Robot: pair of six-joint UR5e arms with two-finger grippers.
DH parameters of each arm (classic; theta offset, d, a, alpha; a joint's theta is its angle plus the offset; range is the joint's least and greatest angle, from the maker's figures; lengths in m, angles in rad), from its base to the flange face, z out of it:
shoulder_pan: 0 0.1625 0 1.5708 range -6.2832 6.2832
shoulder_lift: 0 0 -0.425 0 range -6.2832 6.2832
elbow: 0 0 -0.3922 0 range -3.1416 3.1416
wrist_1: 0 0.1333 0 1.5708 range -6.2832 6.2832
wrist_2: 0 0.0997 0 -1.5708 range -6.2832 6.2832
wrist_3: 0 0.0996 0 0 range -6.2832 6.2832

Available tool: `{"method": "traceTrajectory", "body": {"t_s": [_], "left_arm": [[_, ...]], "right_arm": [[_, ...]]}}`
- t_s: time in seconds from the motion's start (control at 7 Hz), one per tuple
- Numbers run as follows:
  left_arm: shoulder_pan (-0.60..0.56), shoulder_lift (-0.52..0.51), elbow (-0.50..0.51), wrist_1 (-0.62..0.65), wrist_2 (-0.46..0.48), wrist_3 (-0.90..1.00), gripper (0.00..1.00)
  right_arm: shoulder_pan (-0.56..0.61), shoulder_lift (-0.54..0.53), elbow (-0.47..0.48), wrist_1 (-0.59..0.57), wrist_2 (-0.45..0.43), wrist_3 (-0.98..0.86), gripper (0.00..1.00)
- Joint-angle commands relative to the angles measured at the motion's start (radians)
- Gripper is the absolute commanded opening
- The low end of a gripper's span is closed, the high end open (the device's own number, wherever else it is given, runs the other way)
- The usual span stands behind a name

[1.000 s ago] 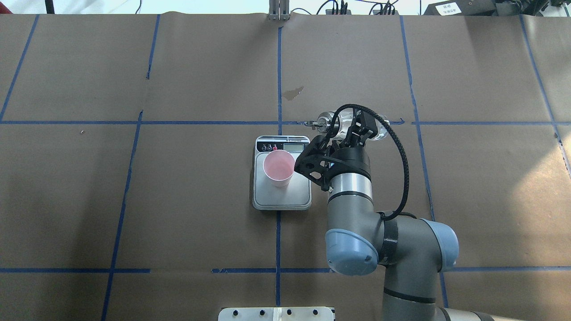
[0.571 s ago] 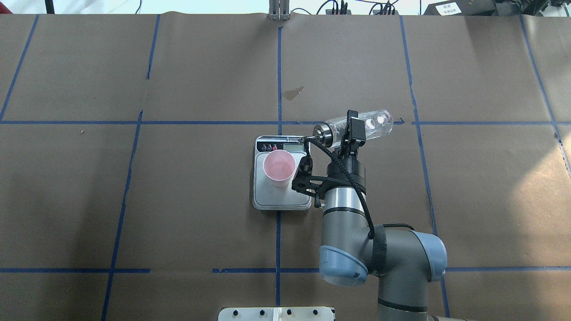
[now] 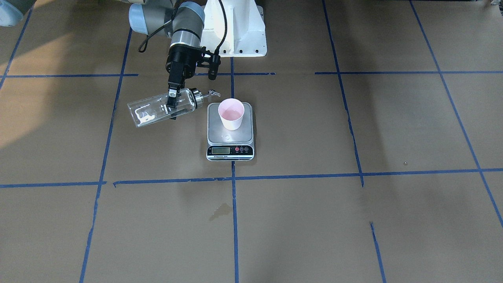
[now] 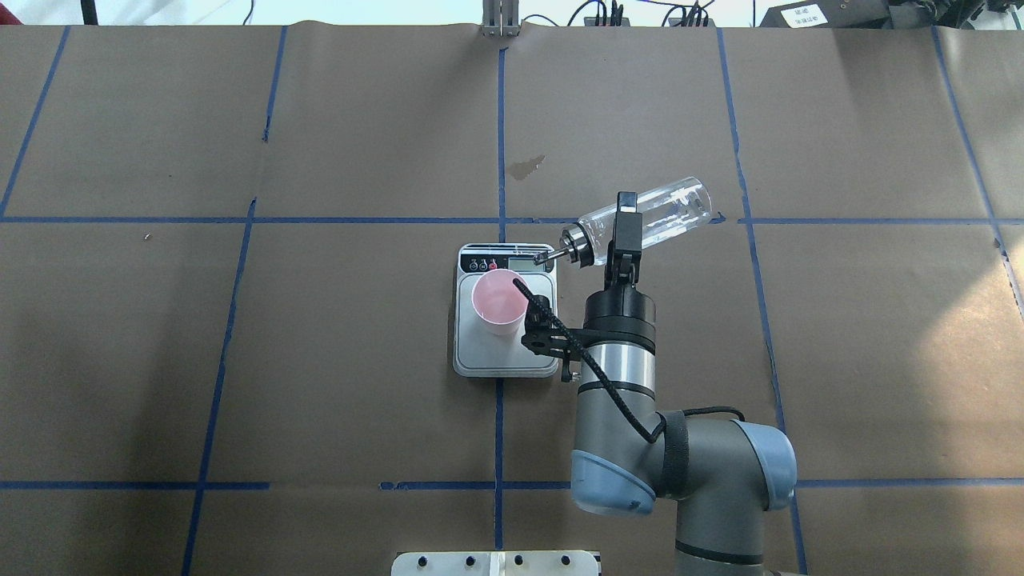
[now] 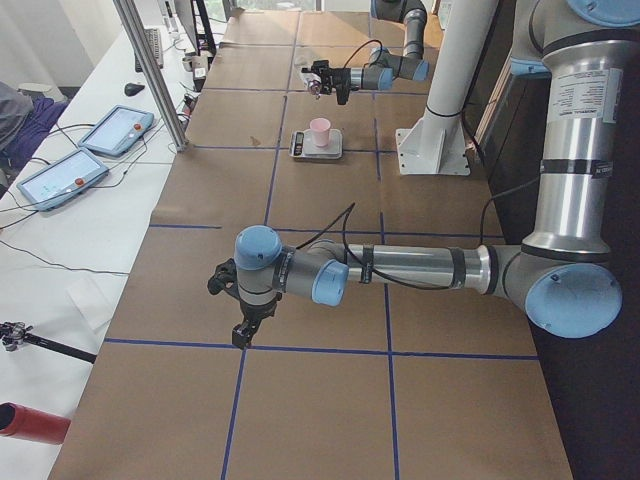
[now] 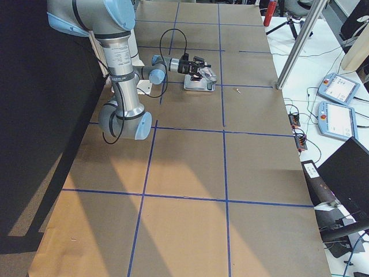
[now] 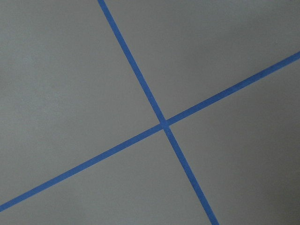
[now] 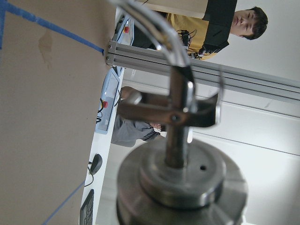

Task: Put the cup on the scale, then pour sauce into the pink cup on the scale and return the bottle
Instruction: 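Tilt the bottle spout down over the pink cup with the right gripper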

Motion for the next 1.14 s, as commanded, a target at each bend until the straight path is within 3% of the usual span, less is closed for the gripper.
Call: {"method": "traceTrajectory", "body": {"t_s": [0.0,0.71,1.0], "left_arm": [[0.000,-0.010,0.020,-0.001,0.000,0.000,1.00],[0.002,-0.017,0.026,0.001,0.000,-0.002,1.00],[0.002,-0.019,0.019,0.004,0.000,-0.002,1.00]], "right_arm": [[-0.004,0.009,-0.025,-0.003,-0.077,-0.084,0.00],[-0.001,0.024,-0.025,0.010,-0.111,-0.172,0.00],[-0.001,0.009,-0.025,0.116,-0.015,-0.071,0.00]]}}
